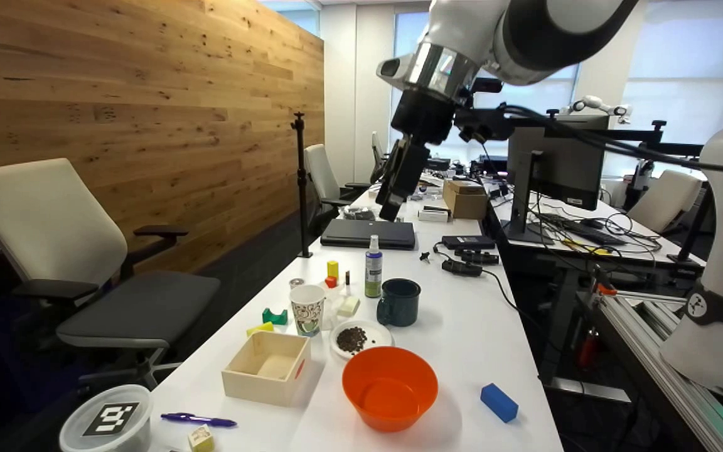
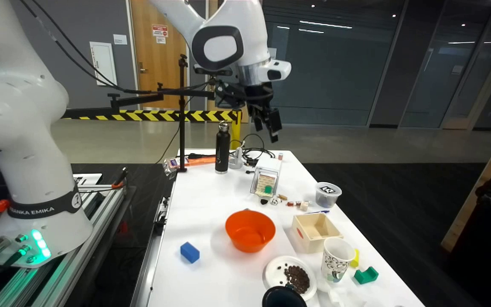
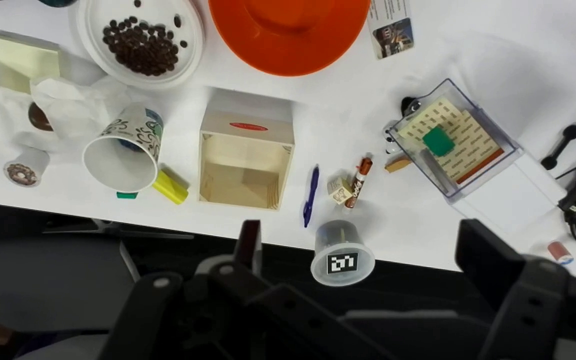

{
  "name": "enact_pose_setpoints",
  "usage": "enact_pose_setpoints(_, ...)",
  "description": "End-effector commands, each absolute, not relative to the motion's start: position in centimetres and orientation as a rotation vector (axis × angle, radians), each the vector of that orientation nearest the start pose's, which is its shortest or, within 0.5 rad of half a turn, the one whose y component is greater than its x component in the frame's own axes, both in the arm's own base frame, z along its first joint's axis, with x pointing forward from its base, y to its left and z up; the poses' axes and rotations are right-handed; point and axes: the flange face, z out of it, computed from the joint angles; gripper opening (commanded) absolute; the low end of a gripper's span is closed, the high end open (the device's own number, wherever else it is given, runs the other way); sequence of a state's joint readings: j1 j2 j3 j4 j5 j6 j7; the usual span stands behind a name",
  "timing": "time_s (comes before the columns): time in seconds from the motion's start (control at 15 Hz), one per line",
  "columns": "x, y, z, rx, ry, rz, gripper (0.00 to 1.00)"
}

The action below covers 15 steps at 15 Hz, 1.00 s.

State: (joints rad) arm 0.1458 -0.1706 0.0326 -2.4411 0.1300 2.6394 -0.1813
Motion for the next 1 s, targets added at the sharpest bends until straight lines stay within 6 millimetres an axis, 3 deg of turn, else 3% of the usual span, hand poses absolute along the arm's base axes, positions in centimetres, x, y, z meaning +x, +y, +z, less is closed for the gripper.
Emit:
enact_pose_setpoints(0.0, 47.6, 5.6, 34.8, -2.944, -0.408, -0.558, 1.0)
enact_pose_setpoints(0.27, 48.3, 3.3, 30.6, -2.92, -0.41, -0.542, 1.0)
enact_pose_setpoints(0.6, 52.1, 3.0, 28.4, -2.933, -0.302, -0.48, 1.0)
enact_pose_setpoints(0.93, 55.8, 3.6, 27.4, -2.941, -0.184, -0.373, 1.0)
